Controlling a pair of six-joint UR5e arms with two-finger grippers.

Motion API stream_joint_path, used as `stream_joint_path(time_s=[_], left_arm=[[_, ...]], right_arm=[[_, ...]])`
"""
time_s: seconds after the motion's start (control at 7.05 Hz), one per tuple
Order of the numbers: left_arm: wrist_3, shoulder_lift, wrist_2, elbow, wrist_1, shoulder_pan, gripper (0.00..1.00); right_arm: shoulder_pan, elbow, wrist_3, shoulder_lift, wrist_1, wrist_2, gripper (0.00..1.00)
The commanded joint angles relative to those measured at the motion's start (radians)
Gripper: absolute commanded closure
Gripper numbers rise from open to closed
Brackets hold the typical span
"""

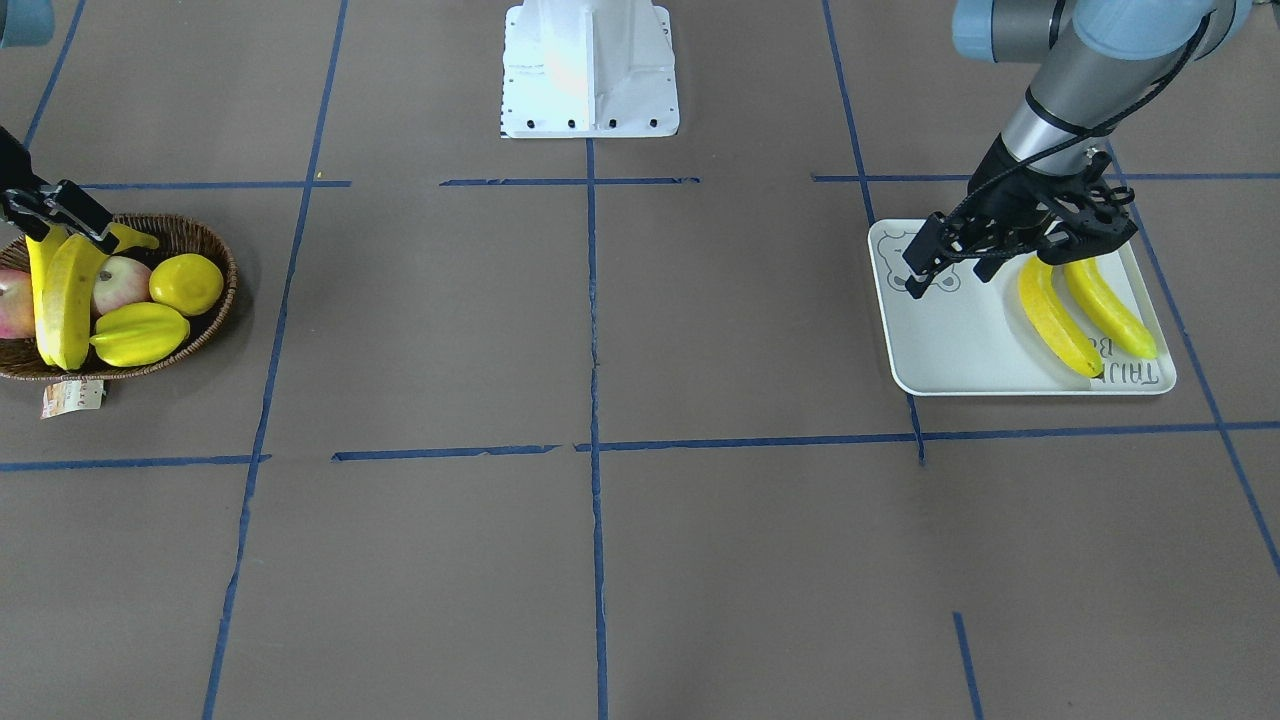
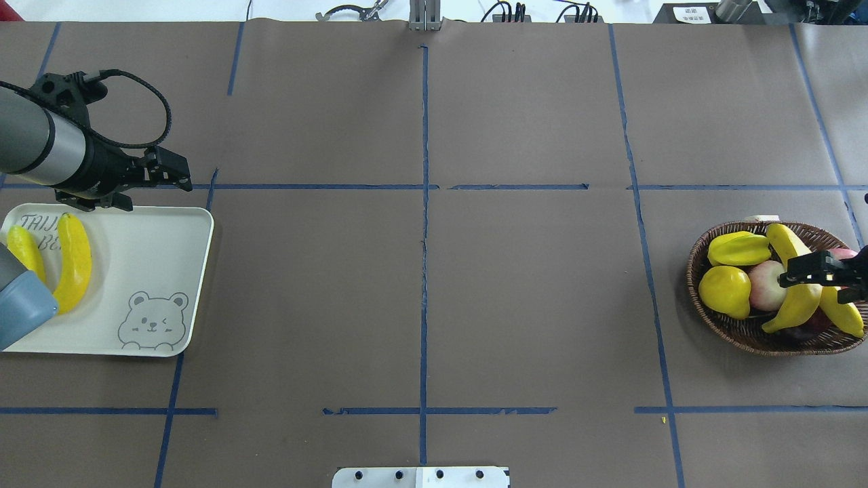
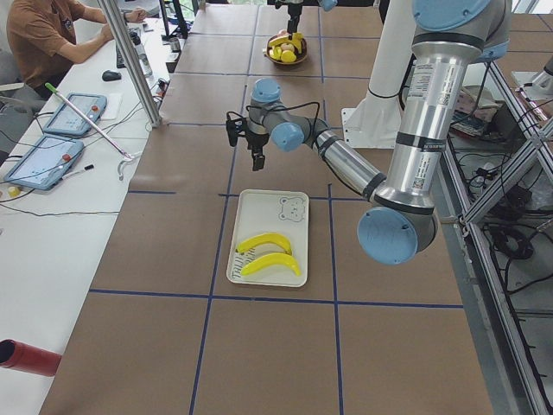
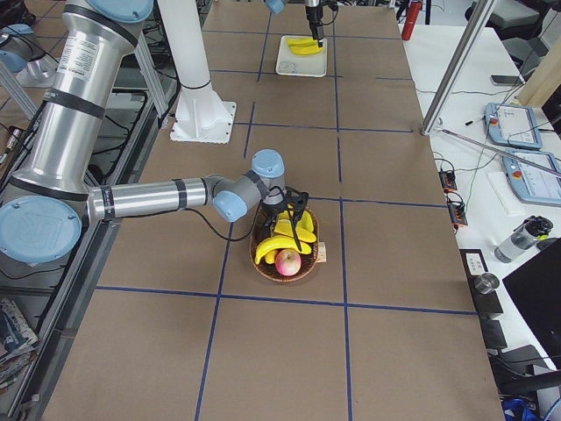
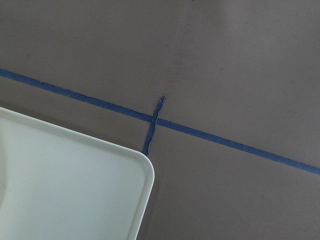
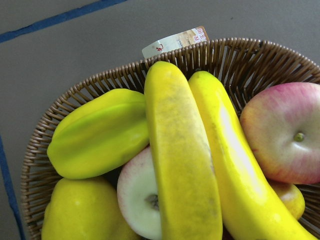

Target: Transfer all bananas from basket to plate

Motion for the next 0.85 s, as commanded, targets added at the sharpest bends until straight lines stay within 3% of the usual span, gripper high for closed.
stream_joint_path(time_s=[0.0,0.14,0.28,0.71], left_arm=[[0.000,0.000,0.000,0.004,0.000,0.001,0.00],[0.000,0.001,0.000,0.004,0.000,0.001,0.00],[0.000,0.001,0.000,0.004,0.001,0.001,0.00],[0.002,0.004,0.001,0.015,0.000,0.001,0.00]], right_arm=[[-0.002,-0.029,0.000,0.023,0.000,0.001,0.01],[-0.002,-0.036,0.000,0.027,0.000,0.002,0.01],[-0.001,-0.036,0.000,0.028,0.000,0.004,0.08],[-0.001,-0.030,0.000,0.035,0.000,0.010,0.62]])
